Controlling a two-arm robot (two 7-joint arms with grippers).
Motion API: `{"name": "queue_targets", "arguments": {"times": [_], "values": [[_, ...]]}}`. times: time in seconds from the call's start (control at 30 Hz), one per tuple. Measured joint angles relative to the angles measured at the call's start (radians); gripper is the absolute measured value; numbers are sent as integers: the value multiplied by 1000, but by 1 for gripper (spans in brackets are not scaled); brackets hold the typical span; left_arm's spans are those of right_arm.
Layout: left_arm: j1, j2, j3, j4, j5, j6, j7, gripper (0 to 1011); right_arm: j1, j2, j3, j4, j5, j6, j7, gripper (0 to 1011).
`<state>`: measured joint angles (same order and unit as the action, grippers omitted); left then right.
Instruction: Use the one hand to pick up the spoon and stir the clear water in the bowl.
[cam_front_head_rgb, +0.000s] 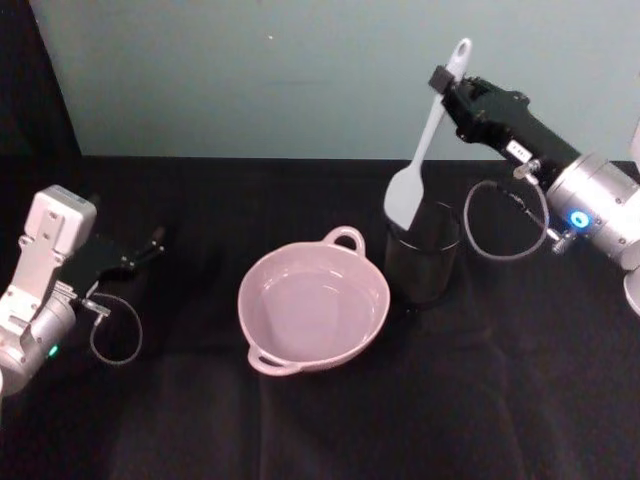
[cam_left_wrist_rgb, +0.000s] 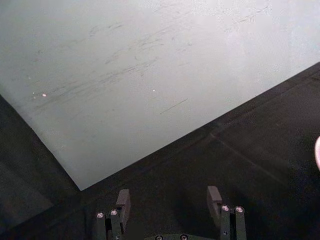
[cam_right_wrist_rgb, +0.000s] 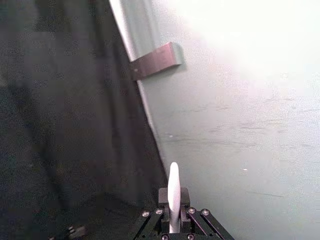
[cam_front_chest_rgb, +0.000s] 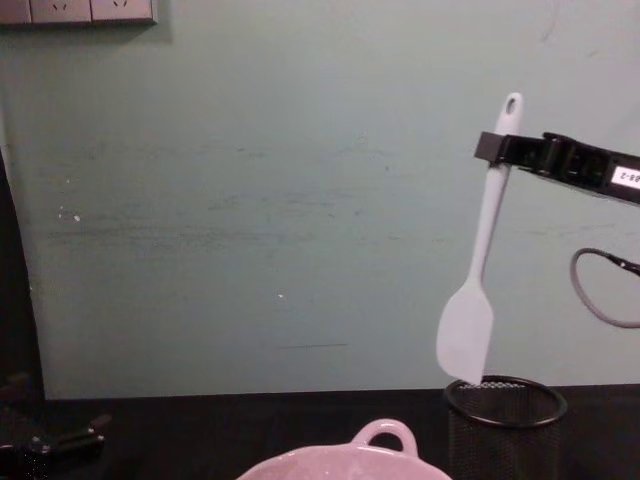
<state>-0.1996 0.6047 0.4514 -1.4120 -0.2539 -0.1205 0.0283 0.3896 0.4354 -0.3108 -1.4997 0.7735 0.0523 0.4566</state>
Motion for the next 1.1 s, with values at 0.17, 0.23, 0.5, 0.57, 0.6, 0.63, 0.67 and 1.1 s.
{"name": "queue_targets", "arguments": {"times": [0.17,0.23,0.5,0.57,0.6,0.63,0.67,1.1], "values": [[0,0,0,0,0,0,0,1011,20,-4,6,37,5,-5,-24,116],[0,0,0,0,0,0,0,1011,33,-12,7,63,5,-10,-35,114],[0,0,0,0,0,0,0,1011,72,-42,3,149,-10,-22,-52,116],[0,0,0,0,0,0,0,1011,77,-49,0,169,-16,-24,-53,114],[0,0,0,0,0,0,0,1011,78,-51,0,174,-17,-24,-53,116],[0,0,0,0,0,0,0,1011,78,-54,-1,179,-20,-25,-54,116],[0,0,0,0,0,0,0,1011,78,-56,-1,182,-21,-25,-54,116],[0,0,0,0,0,0,0,1011,49,-79,17,218,-31,-47,-61,114]]}}
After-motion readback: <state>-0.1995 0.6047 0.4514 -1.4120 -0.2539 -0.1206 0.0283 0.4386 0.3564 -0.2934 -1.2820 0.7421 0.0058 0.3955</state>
